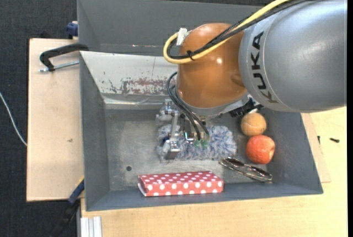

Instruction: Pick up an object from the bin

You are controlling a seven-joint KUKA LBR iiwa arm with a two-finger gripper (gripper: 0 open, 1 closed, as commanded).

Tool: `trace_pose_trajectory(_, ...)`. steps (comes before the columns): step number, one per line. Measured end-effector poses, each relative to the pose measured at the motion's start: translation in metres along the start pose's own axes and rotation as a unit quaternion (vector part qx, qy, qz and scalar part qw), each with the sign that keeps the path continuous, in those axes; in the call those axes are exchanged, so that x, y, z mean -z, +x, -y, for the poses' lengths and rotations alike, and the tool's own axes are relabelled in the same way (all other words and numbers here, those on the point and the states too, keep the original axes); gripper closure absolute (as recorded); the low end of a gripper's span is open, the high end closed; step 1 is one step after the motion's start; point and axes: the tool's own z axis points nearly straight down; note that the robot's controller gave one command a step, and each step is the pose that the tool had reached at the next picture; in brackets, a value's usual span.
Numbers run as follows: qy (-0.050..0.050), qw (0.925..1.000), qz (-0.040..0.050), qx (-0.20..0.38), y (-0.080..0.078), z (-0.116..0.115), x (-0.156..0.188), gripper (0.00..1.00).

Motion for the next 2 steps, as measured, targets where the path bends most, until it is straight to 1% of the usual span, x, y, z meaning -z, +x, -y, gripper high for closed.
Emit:
trace_pose_trajectory(1,-0.001,1.0000,0.0041,-0.001,-0.002,0.001,0.004,0.00)
trace_pose_trajectory(2,-0.001,0.9999,0.0067,0.011,-0.021,0.043,-0.062,0.00)
